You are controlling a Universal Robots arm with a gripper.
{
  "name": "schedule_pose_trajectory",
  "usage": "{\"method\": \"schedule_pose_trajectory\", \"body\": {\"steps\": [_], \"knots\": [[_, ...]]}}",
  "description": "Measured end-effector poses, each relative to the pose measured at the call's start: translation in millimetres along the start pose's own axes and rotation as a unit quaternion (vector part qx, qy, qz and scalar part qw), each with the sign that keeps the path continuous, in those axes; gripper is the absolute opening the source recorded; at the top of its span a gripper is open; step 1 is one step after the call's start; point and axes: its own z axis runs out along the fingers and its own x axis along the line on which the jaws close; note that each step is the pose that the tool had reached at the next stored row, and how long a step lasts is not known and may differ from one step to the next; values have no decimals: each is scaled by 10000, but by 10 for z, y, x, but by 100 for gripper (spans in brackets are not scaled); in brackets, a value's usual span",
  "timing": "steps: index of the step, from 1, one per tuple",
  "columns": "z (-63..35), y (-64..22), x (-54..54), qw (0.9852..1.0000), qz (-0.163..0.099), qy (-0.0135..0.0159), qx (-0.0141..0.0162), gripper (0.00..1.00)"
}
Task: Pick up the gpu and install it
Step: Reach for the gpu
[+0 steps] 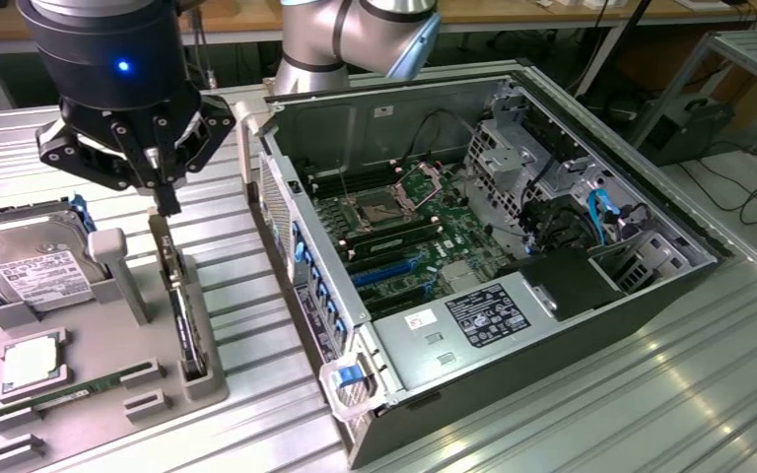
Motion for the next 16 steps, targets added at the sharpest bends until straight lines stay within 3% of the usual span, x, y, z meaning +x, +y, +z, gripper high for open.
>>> {"method": "schedule_pose_trajectory", "body": {"steps": [16], "knots": [[12, -4, 152, 10000, 6, 0, 0, 11]]}}
